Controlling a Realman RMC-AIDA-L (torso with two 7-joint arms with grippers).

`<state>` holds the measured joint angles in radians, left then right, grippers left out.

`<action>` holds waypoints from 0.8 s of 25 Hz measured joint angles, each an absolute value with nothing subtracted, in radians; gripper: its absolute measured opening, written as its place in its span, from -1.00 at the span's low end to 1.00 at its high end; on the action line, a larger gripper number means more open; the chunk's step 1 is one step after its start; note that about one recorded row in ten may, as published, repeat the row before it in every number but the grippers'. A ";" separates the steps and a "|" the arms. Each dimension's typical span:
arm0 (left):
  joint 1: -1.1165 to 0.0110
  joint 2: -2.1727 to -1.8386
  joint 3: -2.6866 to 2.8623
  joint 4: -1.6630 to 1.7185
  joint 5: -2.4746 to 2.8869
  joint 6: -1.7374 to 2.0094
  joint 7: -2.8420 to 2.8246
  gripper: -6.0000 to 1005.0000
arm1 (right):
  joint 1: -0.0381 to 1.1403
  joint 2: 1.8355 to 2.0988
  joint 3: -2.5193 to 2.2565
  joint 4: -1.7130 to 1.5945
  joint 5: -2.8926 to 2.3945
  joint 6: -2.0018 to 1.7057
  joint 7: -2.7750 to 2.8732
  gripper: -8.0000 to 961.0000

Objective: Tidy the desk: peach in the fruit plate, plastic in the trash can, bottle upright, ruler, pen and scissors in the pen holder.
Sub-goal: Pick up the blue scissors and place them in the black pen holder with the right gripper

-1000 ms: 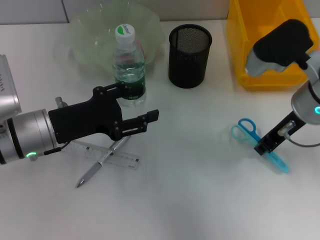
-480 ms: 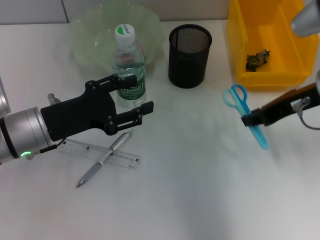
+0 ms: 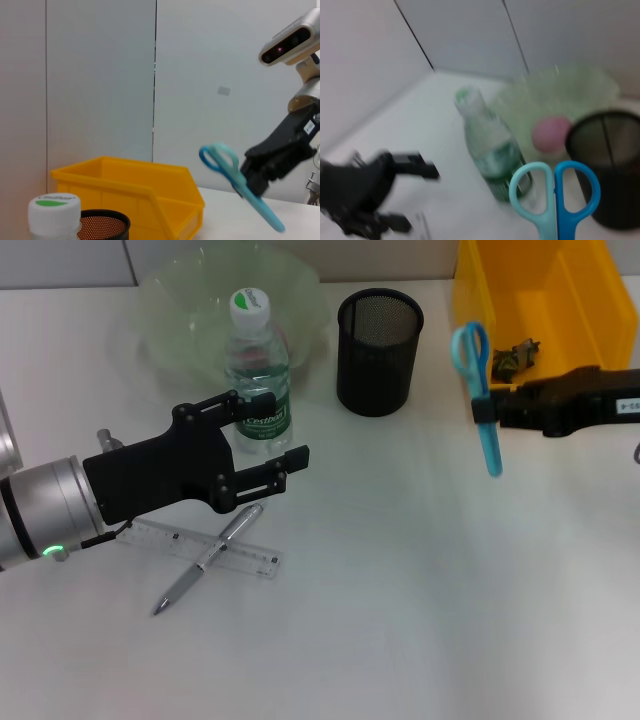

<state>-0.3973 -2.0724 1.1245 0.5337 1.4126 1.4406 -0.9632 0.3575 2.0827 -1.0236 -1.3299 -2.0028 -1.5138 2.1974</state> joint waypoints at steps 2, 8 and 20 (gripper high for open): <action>-0.397 -2.072 1.126 0.534 1.413 1.441 -0.963 0.44 | 0.356 2.082 -0.981 -1.252 -1.916 -1.512 2.085 -0.56; -0.397 -2.072 1.127 0.532 1.413 1.441 -0.965 0.44 | 0.378 2.081 -0.853 -0.990 -1.712 -1.508 1.752 -0.56; -0.395 -2.073 1.127 0.532 1.413 1.438 -0.963 0.44 | 0.506 2.083 -0.747 -0.608 -1.513 -1.319 1.277 -0.55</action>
<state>-0.3954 -2.0733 1.1275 0.5322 1.4128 1.4380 -0.9633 0.5064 2.0835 -0.7468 -0.6081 -1.5130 -1.3189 1.2767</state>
